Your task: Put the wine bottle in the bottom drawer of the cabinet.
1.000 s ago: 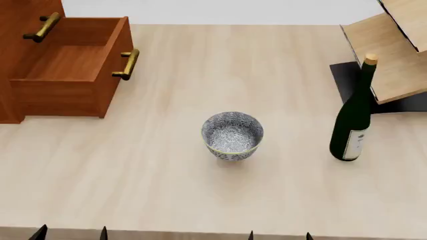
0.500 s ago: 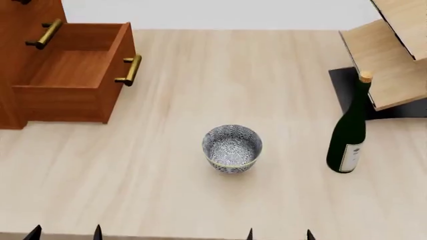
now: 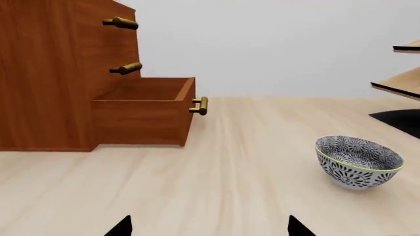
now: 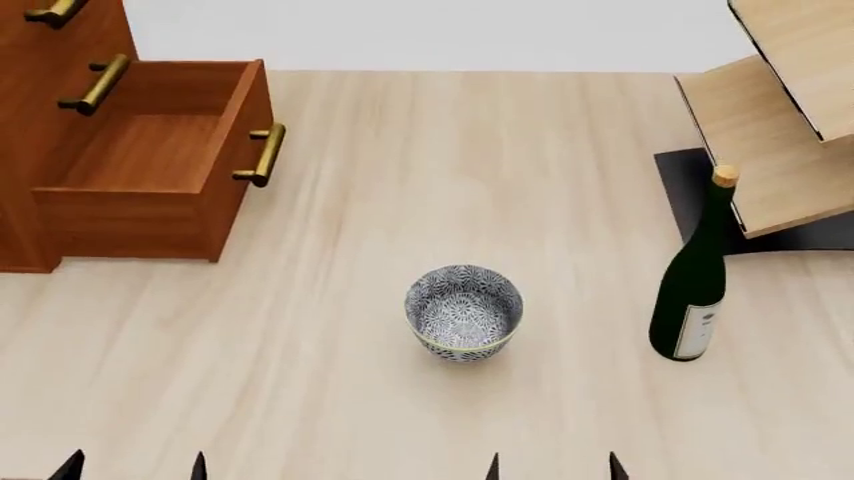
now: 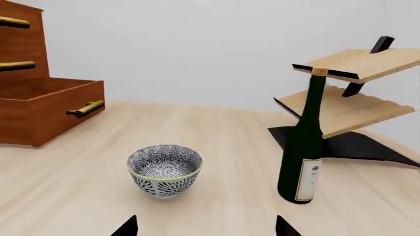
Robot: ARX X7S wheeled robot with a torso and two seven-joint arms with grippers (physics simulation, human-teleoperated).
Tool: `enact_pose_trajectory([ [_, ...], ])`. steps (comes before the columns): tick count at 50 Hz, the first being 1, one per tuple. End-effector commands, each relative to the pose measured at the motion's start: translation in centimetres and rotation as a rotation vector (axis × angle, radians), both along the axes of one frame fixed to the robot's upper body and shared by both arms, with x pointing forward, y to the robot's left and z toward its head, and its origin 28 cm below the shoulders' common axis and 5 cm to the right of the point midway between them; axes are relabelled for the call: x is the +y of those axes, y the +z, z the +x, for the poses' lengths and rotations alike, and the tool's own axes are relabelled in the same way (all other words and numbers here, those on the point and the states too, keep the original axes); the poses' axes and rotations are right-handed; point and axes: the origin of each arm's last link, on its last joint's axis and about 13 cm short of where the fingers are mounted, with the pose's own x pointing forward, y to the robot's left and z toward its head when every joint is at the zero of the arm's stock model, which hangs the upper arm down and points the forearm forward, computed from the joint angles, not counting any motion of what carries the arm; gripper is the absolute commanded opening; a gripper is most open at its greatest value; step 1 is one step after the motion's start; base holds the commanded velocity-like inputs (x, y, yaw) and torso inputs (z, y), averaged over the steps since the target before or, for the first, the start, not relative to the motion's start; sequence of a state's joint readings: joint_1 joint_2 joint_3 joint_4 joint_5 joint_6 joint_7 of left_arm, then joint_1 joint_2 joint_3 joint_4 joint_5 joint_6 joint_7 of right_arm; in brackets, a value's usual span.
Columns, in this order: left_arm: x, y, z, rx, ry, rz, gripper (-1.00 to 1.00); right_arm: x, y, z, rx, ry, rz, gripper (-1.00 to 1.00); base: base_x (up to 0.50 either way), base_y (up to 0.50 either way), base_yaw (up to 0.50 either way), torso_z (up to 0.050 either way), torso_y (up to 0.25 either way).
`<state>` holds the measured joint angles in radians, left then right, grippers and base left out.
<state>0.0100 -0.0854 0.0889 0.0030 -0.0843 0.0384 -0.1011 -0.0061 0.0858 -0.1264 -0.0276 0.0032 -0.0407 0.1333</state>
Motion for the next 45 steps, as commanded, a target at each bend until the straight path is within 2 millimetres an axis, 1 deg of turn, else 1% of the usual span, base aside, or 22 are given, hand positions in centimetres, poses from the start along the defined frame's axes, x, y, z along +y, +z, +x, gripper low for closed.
enact_pose_trajectory([
  [1,0.0,0.0,-0.1,-0.007,-0.013,0.006,1.0,-0.1,0.0,0.0,-0.007,-0.003,-0.008,1.0,0.0,0.0,0.0,0.05,0.0],
  [5,-0.1,0.1,-0.3,-0.023,-0.02,0.026,1.0,-0.1,0.1,-0.1,-0.009,-0.004,-0.009,1.0,0.0,0.0,0.0,0.05,0.0],
  [9,-0.1,0.3,-0.4,-0.015,-0.016,0.011,1.0,-0.1,0.3,-0.2,-0.014,-0.007,-0.016,1.0,0.0,0.0,0.0,0.05,0.0],
  [10,0.0,0.6,-0.5,-0.019,-0.025,-0.014,1.0,-0.2,0.5,-0.3,-0.018,-0.018,-0.029,1.0,0.0,0.0,0.0,0.05,0.0],
  [17,0.3,3.9,-1.3,-0.06,-0.003,-0.01,1.0,-0.4,2.7,-1.1,-0.062,-0.016,-0.003,1.0,0.0,0.0,0.0,0.043,0.0],
  [19,0.4,4.9,-1.4,-0.072,-0.013,-0.045,1.0,-0.3,3.6,-1.3,-0.064,0.008,0.031,1.0,0.0,0.0,0.0,0.007,0.0],
  [20,0.5,5.7,-1.7,-0.093,-0.009,-0.048,1.0,-0.4,4.1,-1.4,-0.075,0.008,0.047,1.0,0.0,0.0,0.0,0.0,0.0],
  [27,0.6,8.8,-2.7,-0.126,0.009,-0.033,1.0,-0.4,6.6,-2.0,-0.117,0.017,0.004,1.0,0.0,0.0,0.0,0.0,0.0],
  [28,1.6,11.3,-3.4,-0.144,0.034,-0.028,1.0,-1.1,8.8,-2.7,-0.132,0.001,-0.068,1.0,0.0,0.0,0.0,0.0,0.0],
  [29,1.2,13.2,-4.7,-0.163,0.006,0.001,1.0,-0.8,11.0,-3.5,-0.226,0.017,-0.053,1.0,0.0,0.0,0.0,0.0,0.0],
  [30,1.0,13.8,-5.0,-0.192,-0.001,0.003,1.0,-0.8,11.0,-3.6,-0.229,0.019,-0.056,1.0,0.0,0.0,0.0,0.0,0.0],
  [37,0.9,14.9,-5.7,-0.215,-0.016,-0.001,1.0,-0.5,11.6,-4.1,-0.248,0.028,-0.076,1.0,0.0,0.0,0.0,0.0,0.0],
  [38,0.8,15.7,-6.4,-0.272,-0.062,-0.026,1.0,-0.2,12.5,-4.6,-0.285,0.027,-0.107,1.0,0.0,0.0,0.0,0.0,0.0],
  [39,0.8,16.1,-6.8,-0.26,-0.085,-0.024,1.0,-0.2,12.6,-4.6,-0.286,0.027,-0.107,1.0,0.0,0.0,0.0,0.0,0.0],
  [40,1.0,16.4,-7.0,-0.262,-0.03,-0.01,1.0,-0.2,12.6,-4.7,-0.291,0.027,-0.107,1.0,0.0,0.0,0.0,0.0,0.0],
  [43,1.1,17.0,-7.5,-0.298,-0.027,-0.01,1.0,-0.3,12.9,-4.9,-0.304,0.0,-0.146,1.0,0.0,0.0,0.0,0.0,0.0],
  [45,1.1,17.2,-7.8,-0.305,-0.027,-0.016,1.0,-0.3,13.1,-5.0,-0.306,0.009,-0.132,1.0,0.0,0.0,0.0,0.0,0.0],
])
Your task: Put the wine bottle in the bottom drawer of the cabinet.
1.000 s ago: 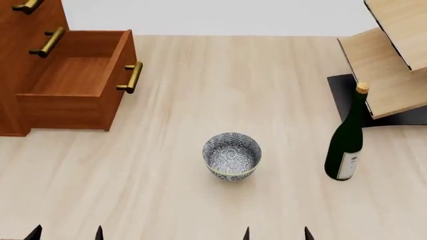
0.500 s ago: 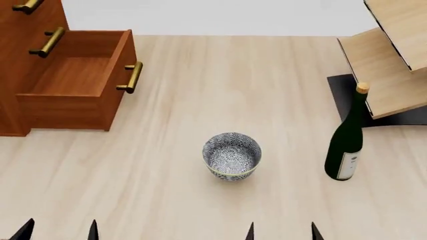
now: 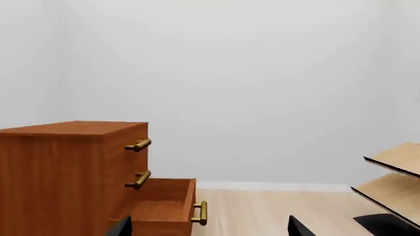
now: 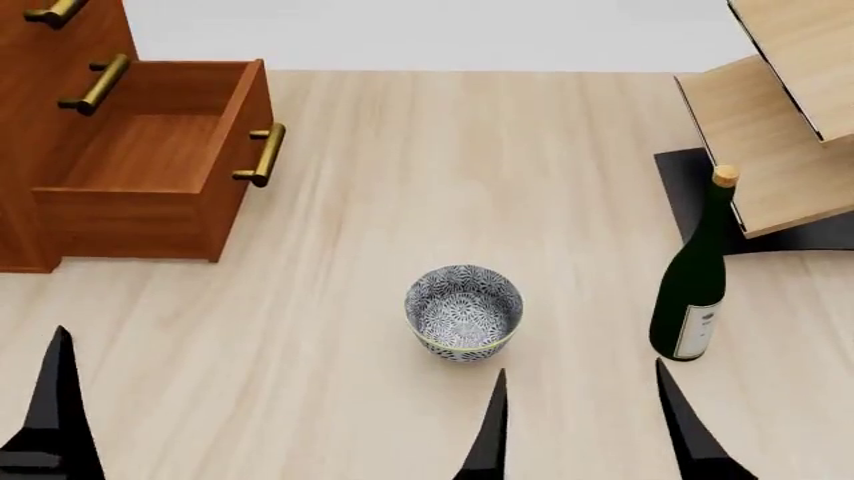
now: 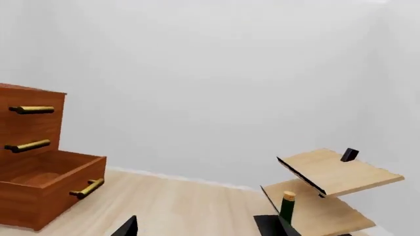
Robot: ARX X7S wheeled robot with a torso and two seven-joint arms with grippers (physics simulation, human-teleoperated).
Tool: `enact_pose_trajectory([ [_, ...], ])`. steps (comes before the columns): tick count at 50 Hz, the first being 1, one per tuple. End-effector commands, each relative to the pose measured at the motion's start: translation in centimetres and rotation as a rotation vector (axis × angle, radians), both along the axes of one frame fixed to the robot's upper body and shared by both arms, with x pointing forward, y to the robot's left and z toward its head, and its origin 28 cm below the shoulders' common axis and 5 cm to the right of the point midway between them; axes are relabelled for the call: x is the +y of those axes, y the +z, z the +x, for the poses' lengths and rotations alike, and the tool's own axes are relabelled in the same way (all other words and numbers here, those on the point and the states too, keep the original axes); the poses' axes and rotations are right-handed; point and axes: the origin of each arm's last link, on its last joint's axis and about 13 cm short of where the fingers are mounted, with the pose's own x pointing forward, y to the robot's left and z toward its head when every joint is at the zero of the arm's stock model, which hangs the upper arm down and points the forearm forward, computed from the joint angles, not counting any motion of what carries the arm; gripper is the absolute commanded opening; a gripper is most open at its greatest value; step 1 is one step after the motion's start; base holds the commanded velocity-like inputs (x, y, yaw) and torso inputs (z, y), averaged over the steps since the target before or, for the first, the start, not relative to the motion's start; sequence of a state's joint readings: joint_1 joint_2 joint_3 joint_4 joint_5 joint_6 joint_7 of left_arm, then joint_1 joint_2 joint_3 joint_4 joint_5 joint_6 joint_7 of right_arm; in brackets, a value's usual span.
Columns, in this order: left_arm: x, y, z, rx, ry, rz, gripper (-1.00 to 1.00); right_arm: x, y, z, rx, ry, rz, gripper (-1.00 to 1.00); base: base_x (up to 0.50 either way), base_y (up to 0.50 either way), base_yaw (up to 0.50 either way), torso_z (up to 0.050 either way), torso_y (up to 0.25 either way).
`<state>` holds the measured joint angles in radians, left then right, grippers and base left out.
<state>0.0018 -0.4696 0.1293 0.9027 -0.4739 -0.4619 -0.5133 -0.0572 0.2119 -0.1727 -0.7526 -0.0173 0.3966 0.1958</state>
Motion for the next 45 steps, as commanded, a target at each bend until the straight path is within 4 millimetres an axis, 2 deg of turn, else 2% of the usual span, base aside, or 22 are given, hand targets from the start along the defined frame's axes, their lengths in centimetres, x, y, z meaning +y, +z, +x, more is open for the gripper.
enact_pose_trajectory([
  [1,0.0,2.9,-3.3,-0.036,-0.015,-0.001,1.0,0.0,2.4,-1.7,-0.075,-0.015,-0.046,1.0,0.0,0.0,0.0,0.0,0.0],
  [31,-0.2,3.4,-4.0,-0.065,-0.022,0.0,1.0,0.6,3.2,-2.7,-0.104,0.01,-0.066,1.0,0.0,0.0,0.0,0.0,0.0],
  [38,-0.2,3.4,-4.1,-0.069,-0.027,-0.007,1.0,0.5,2.6,-2.2,-0.08,0.015,-0.055,1.0,0.0,0.0,0.0,0.0,0.0],
  [45,-0.3,3.2,-3.9,-0.057,-0.031,-0.013,1.0,0.5,2.5,-2.2,-0.073,0.018,-0.05,1.0,0.0,0.33,0.0,0.0,0.0],
])
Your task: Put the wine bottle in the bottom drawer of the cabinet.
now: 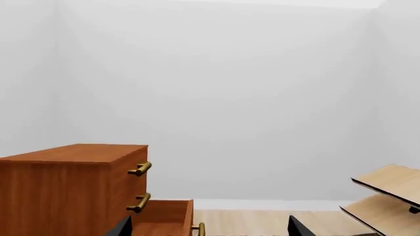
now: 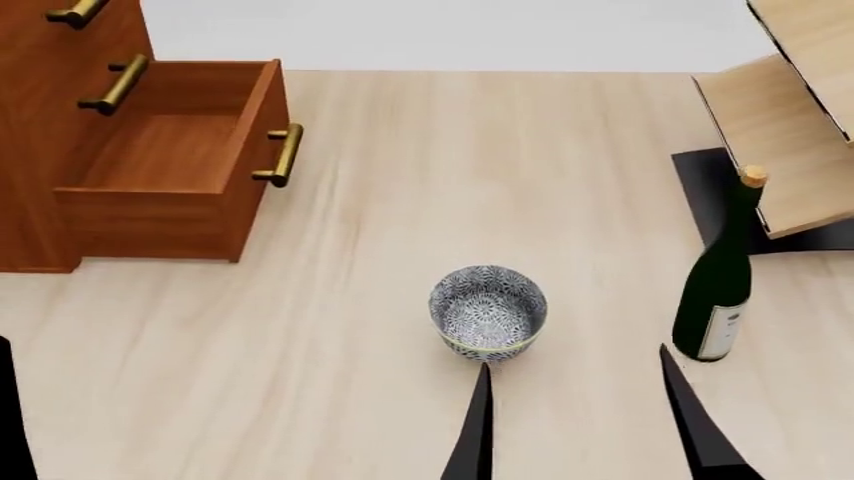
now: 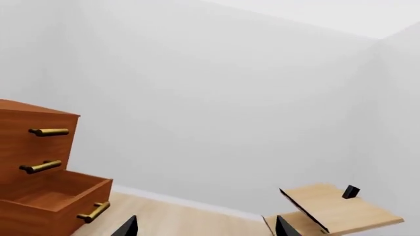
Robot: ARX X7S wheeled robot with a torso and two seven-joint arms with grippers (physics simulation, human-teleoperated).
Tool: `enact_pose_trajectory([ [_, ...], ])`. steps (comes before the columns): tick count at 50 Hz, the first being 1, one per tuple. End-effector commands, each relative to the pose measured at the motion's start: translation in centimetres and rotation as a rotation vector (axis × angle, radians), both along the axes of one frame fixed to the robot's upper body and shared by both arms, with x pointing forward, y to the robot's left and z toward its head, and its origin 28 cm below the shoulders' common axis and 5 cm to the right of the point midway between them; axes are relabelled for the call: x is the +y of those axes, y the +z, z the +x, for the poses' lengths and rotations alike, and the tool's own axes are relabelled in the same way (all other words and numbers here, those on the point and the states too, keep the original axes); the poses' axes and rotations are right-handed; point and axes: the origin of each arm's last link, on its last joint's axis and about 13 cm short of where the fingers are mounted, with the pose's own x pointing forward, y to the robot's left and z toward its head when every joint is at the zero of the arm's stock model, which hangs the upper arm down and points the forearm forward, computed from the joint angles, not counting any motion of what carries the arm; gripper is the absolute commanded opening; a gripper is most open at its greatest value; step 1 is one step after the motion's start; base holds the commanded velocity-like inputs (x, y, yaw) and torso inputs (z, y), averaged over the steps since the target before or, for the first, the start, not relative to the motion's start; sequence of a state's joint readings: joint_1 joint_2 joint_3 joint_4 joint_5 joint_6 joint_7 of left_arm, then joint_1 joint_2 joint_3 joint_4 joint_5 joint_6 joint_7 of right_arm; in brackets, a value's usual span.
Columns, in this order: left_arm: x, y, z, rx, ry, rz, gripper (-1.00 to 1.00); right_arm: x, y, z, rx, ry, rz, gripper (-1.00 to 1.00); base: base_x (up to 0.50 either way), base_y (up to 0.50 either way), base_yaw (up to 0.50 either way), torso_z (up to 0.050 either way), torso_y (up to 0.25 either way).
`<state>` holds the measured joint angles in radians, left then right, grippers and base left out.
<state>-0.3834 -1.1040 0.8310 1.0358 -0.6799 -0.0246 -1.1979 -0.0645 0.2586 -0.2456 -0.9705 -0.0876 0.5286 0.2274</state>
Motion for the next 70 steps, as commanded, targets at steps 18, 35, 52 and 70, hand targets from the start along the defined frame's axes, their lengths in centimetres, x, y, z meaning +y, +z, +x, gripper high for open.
enact_pose_trajectory([
  [18,0.16,-0.03,0.07,0.007,0.01,-0.009,1.0,0.12,-0.26,0.2,0.013,0.006,0.0,1.0,0.0,0.37,0.0,0.0,0.0],
  [35,0.14,0.0,0.12,0.011,0.009,-0.012,1.0,0.14,0.04,0.0,0.007,0.015,0.019,1.0,0.01,0.2,0.0,0.0,0.0],
  [52,0.13,-0.16,0.22,0.017,0.011,-0.018,1.0,0.17,-0.38,0.16,0.017,0.026,0.019,1.0,0.16,0.0,0.0,0.0,0.0],
  [70,0.44,-0.11,0.39,0.012,0.026,-0.022,1.0,0.3,-0.54,0.18,0.019,0.036,0.024,1.0,0.34,0.0,0.0,0.0,0.0],
])
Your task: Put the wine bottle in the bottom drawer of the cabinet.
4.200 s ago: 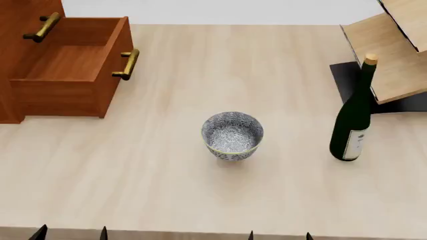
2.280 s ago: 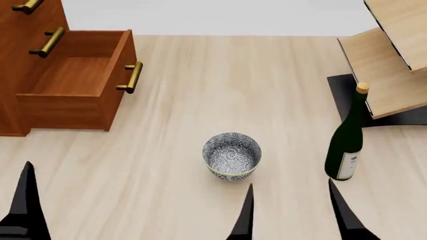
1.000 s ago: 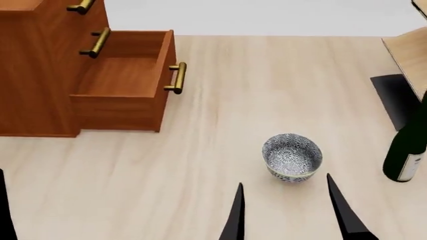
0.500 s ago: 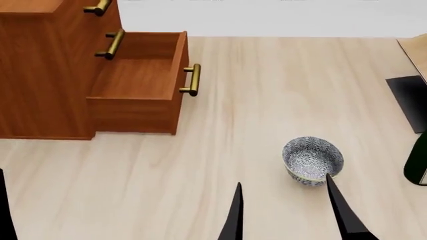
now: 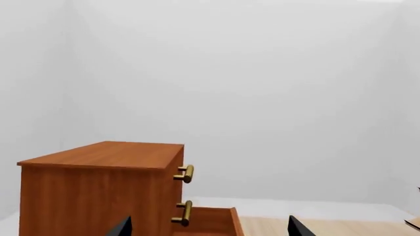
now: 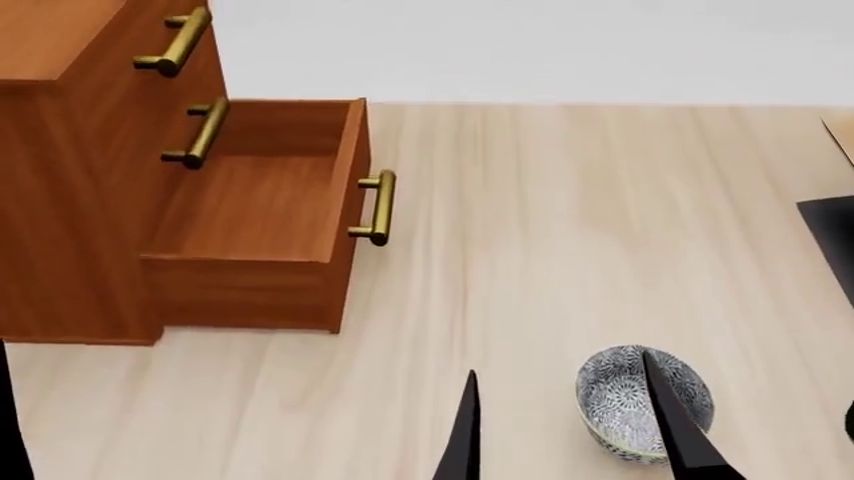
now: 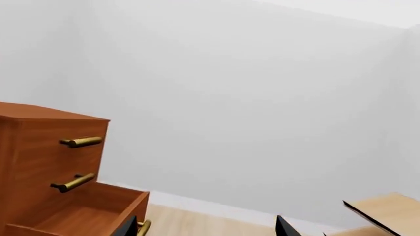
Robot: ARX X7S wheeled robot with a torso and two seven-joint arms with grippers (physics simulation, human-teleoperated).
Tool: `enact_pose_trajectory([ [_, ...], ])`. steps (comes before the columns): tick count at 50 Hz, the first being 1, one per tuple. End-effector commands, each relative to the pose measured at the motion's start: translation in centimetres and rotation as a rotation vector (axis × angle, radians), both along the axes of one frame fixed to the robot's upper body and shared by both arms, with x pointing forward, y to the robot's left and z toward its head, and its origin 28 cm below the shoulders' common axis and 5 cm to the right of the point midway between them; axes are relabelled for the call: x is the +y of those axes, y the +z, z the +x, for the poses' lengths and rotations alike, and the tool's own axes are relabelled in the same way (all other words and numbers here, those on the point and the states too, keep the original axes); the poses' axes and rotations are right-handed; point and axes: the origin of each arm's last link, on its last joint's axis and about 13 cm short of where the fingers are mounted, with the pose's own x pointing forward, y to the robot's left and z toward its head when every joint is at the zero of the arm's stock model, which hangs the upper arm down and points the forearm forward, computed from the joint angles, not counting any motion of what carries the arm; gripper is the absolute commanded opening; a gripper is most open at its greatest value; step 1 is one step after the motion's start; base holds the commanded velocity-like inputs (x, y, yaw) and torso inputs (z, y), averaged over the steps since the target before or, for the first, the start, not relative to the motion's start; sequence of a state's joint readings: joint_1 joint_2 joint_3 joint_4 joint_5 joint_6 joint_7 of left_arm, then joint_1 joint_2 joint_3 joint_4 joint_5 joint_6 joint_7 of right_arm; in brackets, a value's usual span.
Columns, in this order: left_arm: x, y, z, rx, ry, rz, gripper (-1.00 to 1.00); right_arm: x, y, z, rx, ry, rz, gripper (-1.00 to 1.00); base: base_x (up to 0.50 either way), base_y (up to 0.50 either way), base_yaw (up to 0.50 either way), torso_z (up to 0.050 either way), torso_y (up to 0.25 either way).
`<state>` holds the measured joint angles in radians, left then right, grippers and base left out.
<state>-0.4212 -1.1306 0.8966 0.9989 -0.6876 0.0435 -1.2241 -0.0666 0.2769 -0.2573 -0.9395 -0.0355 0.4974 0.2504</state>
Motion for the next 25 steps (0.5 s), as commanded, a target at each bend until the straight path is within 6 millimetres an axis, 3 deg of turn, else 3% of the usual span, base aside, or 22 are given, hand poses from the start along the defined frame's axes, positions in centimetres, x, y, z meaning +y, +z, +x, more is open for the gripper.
enact_pose_trajectory([
  [1,0.18,0.12,0.13,-0.006,0.009,-0.004,1.0,0.08,-0.03,0.01,-0.002,0.007,0.003,1.0,0.34,0.0,0.0,0.0,0.0],
  [25,0.08,0.06,0.16,-0.008,0.006,-0.004,1.0,0.13,-0.05,0.13,-0.001,0.014,0.003,1.0,0.34,0.01,0.0,0.0,0.001],
])
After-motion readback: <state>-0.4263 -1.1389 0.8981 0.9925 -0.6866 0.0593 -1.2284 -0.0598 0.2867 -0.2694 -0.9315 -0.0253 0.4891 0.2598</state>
